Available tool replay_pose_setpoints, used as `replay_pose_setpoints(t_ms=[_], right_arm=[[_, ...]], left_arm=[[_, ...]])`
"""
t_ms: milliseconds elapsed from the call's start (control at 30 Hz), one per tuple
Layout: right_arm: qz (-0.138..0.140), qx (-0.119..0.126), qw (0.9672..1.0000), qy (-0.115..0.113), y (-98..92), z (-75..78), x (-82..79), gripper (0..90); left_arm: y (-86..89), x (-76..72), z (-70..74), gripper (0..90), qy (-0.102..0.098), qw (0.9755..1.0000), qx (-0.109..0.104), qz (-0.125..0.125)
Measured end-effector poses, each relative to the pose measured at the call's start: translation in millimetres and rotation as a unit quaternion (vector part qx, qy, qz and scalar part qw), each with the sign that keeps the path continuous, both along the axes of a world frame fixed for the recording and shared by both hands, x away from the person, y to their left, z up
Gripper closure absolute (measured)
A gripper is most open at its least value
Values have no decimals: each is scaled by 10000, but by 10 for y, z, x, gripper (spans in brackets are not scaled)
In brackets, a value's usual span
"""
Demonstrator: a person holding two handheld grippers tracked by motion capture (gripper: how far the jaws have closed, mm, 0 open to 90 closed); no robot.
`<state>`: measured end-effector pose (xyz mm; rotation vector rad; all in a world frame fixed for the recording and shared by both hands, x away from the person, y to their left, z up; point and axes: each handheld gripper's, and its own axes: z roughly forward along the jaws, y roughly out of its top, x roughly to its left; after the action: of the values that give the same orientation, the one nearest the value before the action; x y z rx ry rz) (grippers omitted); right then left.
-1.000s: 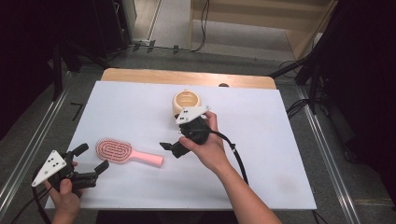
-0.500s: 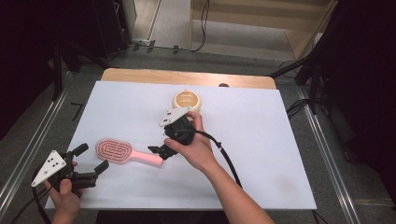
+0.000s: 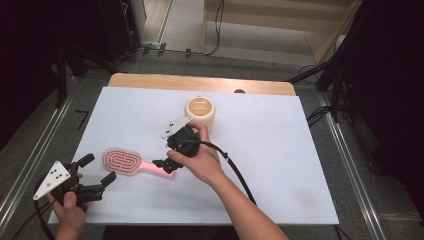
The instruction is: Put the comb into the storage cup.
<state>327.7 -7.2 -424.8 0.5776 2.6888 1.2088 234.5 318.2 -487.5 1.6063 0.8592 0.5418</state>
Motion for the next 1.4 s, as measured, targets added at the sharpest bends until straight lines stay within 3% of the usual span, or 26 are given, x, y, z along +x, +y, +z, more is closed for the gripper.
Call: replay_pose_setpoints(t_ms=[833,1167,1200,1267,1400], right_arm=[[173,-473,9980,384,322,-258,39,0],[260,-763,9953,545,453,-356,41,0],[253,-766,9952,552,465,-363,42,13],[115,-801,9950,580,480,-367,29,125],[150,-878,9939,647,517,-399,26,124]], left_arm=[[5,-2,1,0,-8,10000,-56,-11],[4,-2,1,0,-12,10000,-55,-13],[4,-2,1,0,-11,10000,-54,-14],[2,-2,1,0,-13,10000,-61,-14],[10,-4,3,0,-13,10000,-68,-27]])
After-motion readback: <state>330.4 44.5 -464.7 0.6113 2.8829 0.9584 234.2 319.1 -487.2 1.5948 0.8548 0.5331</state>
